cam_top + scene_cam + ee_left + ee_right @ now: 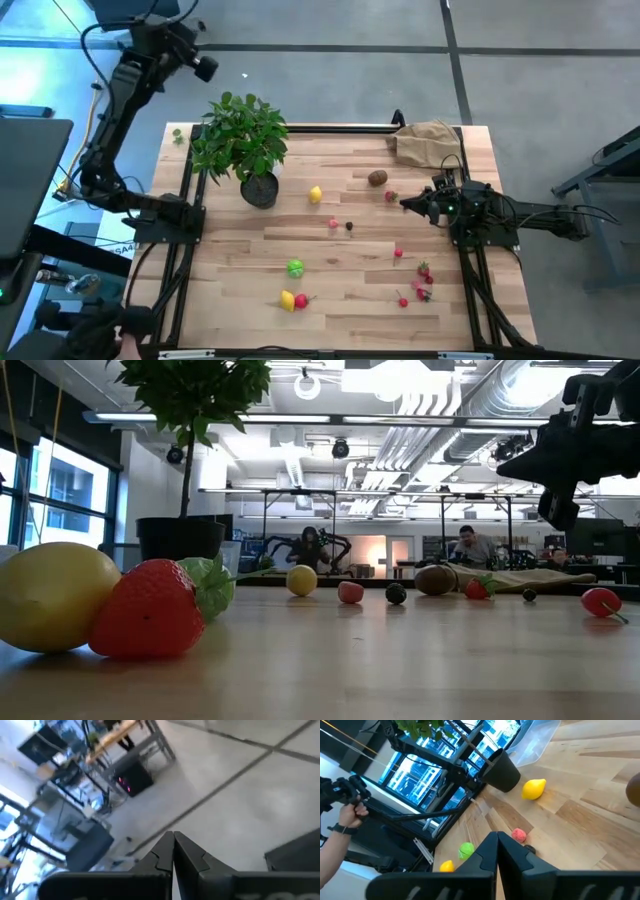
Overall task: Pick and placing Produce into tupperware
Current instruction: Move the transparent bin to the top center of the table
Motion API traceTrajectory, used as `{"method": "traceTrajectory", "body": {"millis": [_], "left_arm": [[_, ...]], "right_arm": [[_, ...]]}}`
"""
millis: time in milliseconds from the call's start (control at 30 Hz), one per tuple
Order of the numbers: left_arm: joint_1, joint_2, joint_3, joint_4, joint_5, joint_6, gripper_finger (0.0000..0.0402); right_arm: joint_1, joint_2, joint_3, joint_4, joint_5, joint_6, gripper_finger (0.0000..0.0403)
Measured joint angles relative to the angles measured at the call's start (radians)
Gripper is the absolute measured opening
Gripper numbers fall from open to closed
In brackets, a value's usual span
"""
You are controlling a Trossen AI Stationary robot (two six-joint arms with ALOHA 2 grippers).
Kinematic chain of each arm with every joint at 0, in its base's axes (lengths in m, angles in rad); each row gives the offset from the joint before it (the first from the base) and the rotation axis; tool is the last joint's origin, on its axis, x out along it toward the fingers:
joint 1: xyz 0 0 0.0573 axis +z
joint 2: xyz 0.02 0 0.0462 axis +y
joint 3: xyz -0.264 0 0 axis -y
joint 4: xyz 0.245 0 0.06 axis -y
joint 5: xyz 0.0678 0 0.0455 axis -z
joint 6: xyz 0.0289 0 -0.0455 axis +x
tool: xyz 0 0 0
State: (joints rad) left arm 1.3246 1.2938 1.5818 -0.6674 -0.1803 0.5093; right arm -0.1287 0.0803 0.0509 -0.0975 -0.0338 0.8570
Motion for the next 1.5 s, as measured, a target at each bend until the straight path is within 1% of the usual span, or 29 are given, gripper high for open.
{"method": "traceTrajectory", "body": {"millis": [200,300,433,467,533,567,667,767,900,967,1033,1100,1167,1233,1367,1500], "left_arm": [[-0.004,-0.002,-0.003,-0.071,0.020,-0.047,0.0000],[-0.001,-0.001,-0.003,-0.133,0.024,-0.066,0.0000],[-0.010,-0.016,-0.003,-0.156,0.068,-0.085,0.0000],[-0.023,-0.022,-0.003,-0.157,0.064,-0.094,0.0000],[-0.060,-0.040,-0.003,-0.157,0.019,-0.098,0.0000],[-0.073,-0.047,-0.006,-0.150,0.022,-0.096,0.0000],[-0.076,-0.053,-0.008,-0.146,0.055,-0.095,0.0000],[-0.075,-0.049,-0.010,-0.140,0.040,-0.108,0.0000],[-0.074,-0.050,-0.004,-0.045,0.028,-0.115,0.0000],[-0.076,-0.050,0.010,-0.032,0.007,-0.140,0.0000],[-0.087,-0.052,0.020,-0.032,-0.039,-0.160,0.0000],[-0.127,-0.050,0.022,-0.024,-0.109,-0.174,0.0000],[-0.163,-0.041,0.023,-0.010,-0.152,-0.184,0.0000],[-0.175,-0.033,0.022,0.002,-0.165,-0.203,0.0000],[-0.223,-0.018,0.023,0.124,-0.203,-0.207,0.0000],[-0.279,-0.015,0.023,0.134,-0.252,-0.222,0.0000]], "right_arm": [[0.000,0.000,0.000,0.000,0.000,0.000,0.0000],[0.000,0.000,0.000,0.000,0.000,0.000,0.0000],[0.000,0.000,0.000,0.000,-0.001,0.000,0.0000],[0.000,0.000,0.000,0.000,-0.004,-0.001,0.0000],[0.000,0.000,0.000,0.000,-0.009,0.000,0.0000],[0.000,0.000,0.000,0.000,-0.013,-0.001,0.0000],[0.000,0.000,0.000,0.001,-0.020,-0.001,0.0000],[0.000,0.003,0.000,0.001,-0.022,-0.001,0.0000],[-0.002,0.012,0.000,0.002,-0.021,-0.020,0.0000],[-0.003,0.014,0.000,0.002,-0.022,-0.025,0.0000],[-0.002,0.016,0.000,0.002,-0.023,-0.023,0.0000],[-0.002,0.017,0.000,0.002,-0.024,-0.023,0.0000],[-0.002,0.017,0.000,0.002,-0.027,-0.021,0.0000],[-0.002,0.018,0.000,0.002,-0.027,-0.020,0.0000],[-0.003,0.018,0.000,0.002,-0.028,-0.020,0.0000],[-0.002,0.018,0.000,0.003,-0.030,-0.020,0.0000]]}}
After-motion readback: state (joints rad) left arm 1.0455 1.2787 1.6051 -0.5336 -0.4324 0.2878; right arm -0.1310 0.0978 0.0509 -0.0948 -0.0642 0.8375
